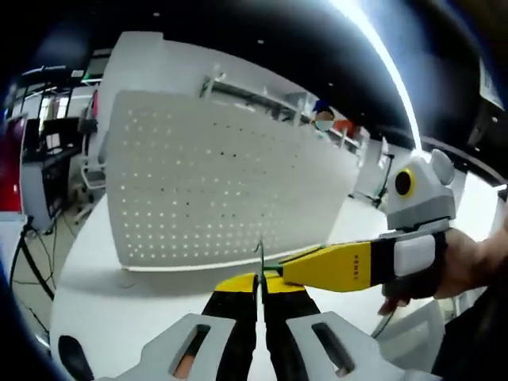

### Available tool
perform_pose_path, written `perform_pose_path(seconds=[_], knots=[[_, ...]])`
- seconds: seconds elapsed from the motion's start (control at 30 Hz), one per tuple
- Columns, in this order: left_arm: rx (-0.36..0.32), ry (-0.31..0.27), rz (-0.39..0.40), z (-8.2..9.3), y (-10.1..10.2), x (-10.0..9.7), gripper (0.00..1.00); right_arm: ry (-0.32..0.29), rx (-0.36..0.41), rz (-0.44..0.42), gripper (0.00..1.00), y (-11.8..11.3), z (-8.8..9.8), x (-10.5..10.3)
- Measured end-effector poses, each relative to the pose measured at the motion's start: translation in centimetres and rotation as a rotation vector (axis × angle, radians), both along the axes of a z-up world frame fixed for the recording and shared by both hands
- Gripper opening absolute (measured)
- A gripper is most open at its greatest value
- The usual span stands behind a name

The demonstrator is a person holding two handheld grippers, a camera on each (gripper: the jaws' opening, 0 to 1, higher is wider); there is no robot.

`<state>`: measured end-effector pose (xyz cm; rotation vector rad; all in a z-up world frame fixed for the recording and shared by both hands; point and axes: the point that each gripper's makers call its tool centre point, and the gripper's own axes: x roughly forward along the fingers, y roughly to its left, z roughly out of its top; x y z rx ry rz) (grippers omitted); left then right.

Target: Insert the hook assembly into the mounting plate slot until the hook locks in place.

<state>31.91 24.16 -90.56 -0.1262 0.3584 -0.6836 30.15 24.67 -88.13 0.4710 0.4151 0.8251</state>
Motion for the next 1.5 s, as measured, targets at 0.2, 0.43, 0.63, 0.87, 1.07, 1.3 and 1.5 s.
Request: perform_pose_path(seconds=[0.2, 0.43, 0.63, 0.87, 1.07, 1.3, 1.5], knots=[[0.047, -0.048, 0.009, 0.8, 0.0, 0.3, 0.01, -0.01, 0.03, -0.012, 0.01, 0.0, 0.7, 0.4], [-0.008, -0.038, 0.053, 1.4, 0.7, 1.0, 0.01, -0.059, 0.014, -0.02, 0.0, 0.5, 1.3, 0.9], [-0.027, -0.012, 0.038, 0.6, 0.9, 0.5, 0.02, -0.054, -0.016, -0.014, 0.0, 0.7, 0.6, 0.5], [-0.019, -0.01, 0.021, 0.2, 1.1, 0.0, 0.06, -0.056, -0.026, -0.006, 0.0, 0.9, 0.4, 0.2], [-0.002, -0.015, 0.011, 0.0, 1.5, -0.3, 0.27, -0.08, -0.053, 0.005, 0.0, 0.9, 0.5, 0.6], [0.011, -0.021, -0.009, 0.0, 1.6, -0.7, 0.49, -0.133, -0.101, 0.016, 0.0, 0.8, 0.7, 0.6], [0.007, -0.035, -0.029, 0.1, 1.5, -1.1, 0.68, -0.158, -0.126, 0.009, 0.0, 0.5, 0.8, 1.0]])
